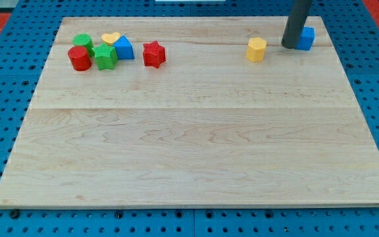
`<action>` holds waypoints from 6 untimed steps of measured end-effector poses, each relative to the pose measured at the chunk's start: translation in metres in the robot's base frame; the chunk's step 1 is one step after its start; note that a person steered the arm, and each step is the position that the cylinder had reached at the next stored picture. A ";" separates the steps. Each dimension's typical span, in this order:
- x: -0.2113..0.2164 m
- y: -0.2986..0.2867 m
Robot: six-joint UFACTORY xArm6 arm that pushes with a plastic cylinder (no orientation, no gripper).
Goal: Place the yellow hexagon diagonally to the top right of the red star
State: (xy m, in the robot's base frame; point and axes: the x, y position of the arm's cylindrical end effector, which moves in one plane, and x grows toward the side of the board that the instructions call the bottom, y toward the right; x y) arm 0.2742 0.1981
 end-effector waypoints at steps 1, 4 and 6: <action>0.039 0.000; 0.013 -0.067; 0.030 -0.083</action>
